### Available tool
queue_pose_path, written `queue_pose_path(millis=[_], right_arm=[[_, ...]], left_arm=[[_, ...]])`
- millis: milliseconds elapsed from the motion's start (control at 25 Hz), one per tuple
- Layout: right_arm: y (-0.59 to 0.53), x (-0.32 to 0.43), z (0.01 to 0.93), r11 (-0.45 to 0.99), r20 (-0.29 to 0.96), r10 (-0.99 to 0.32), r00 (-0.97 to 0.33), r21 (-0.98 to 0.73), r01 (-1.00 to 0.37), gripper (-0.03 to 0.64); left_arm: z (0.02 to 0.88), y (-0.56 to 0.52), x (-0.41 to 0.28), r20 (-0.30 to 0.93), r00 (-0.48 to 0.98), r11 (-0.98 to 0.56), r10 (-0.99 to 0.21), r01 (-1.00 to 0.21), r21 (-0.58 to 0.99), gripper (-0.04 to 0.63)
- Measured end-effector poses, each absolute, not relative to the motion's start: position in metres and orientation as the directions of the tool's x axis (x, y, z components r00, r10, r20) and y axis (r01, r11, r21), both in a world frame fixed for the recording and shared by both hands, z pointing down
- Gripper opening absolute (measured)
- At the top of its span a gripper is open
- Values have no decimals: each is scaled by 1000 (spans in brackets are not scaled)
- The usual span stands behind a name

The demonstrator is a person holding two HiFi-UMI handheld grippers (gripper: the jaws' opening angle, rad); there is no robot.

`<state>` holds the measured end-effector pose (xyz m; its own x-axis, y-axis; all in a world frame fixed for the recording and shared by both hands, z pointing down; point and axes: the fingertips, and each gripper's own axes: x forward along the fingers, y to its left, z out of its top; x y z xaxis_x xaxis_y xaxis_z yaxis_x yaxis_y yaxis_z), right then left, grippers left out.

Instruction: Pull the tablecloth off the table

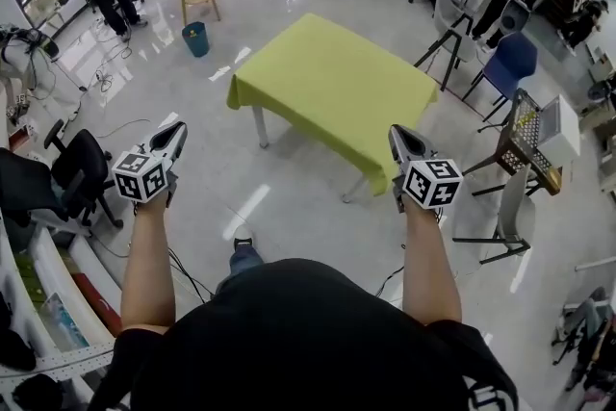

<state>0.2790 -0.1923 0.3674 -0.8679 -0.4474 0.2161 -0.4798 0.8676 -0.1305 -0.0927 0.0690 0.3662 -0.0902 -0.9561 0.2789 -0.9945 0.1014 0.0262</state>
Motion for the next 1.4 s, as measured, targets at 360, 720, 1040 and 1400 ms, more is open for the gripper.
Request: queue_pose_path(millis=[360, 720, 1040, 1400], right_arm=[[-216, 252, 365, 818, 233, -528, -817, -118, -563, 14], [-237, 187, 372, 780, 243, -579, -778, -111, -616, 14], [-252, 132, 366, 749, 247, -619, -746, -100, -655, 14], [-248, 82, 364, 704, 252, -668, -700, -92, -705, 14]], left_arm=[[370, 30, -155, 284, -41, 52, -958, -998, 31, 35], [380, -14, -242, 294, 13, -6, -956, -1000, 26, 35], [383, -49, -312, 304, 63, -56, -951, -998, 33, 34], [392, -77, -374, 315, 139, -132, -939, -990, 43, 34]])
